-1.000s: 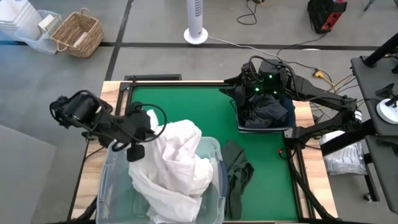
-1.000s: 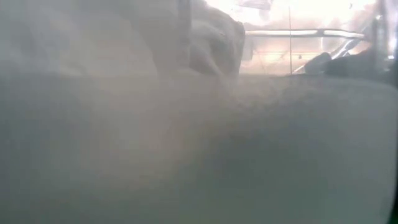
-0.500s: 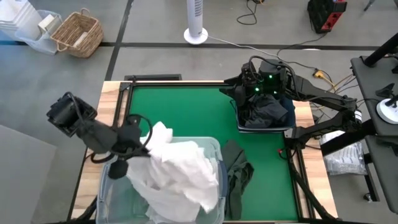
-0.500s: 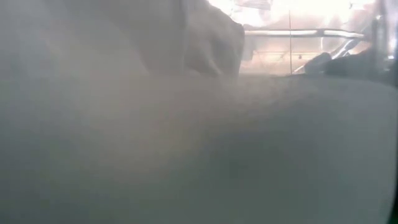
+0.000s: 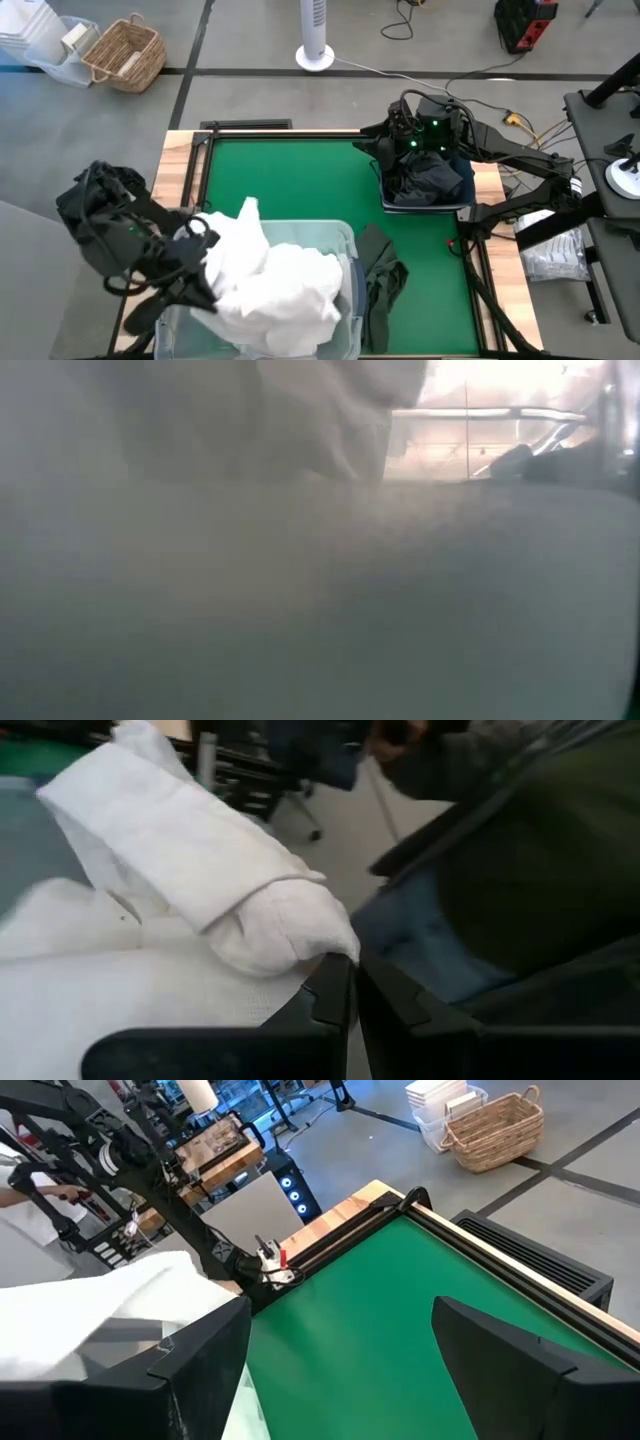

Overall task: Sort clothes
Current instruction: Put the white polo shirt into the transparent bin

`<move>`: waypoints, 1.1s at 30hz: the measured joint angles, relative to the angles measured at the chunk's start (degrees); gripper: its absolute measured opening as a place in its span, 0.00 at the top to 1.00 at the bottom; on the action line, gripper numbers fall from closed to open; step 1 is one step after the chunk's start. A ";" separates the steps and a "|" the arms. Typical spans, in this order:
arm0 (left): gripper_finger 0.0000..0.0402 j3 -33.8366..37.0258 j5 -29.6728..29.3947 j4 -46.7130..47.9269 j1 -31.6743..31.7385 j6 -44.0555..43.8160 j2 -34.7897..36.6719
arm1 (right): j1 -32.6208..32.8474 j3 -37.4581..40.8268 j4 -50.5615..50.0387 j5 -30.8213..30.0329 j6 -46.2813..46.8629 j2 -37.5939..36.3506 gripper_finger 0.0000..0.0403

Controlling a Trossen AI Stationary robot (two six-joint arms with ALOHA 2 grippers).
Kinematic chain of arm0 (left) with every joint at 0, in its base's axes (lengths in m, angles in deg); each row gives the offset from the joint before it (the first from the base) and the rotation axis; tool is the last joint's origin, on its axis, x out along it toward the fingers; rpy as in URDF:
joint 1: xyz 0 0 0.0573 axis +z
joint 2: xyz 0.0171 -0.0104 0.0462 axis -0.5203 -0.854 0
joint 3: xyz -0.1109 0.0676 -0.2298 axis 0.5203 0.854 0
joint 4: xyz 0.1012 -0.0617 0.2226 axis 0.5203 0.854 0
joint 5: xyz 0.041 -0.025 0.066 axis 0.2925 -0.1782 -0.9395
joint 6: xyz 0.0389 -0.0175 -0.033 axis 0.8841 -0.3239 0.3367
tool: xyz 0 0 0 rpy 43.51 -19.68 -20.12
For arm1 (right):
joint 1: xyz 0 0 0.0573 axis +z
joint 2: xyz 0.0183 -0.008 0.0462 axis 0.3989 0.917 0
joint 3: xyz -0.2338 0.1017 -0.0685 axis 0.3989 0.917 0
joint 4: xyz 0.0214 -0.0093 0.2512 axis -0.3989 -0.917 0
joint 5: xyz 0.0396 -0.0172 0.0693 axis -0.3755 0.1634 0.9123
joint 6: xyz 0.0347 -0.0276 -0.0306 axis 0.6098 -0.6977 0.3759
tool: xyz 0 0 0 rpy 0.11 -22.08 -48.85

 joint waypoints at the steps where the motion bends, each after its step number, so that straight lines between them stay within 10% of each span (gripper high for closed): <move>1: 1.00 0.00 0.32 -0.85 -0.75 -0.99 0.00 | 0.01 0.00 0.00 0.01 0.04 0.00 0.24; 16: 1.00 0.04 -3.64 16.73 -4.34 -16.76 -6.08 | 0.01 0.07 0.00 0.01 0.08 0.00 0.26; 33: 1.00 12.37 -13.17 16.83 -1.91 -14.33 -5.63 | 0.01 0.09 0.00 0.05 0.78 0.00 0.24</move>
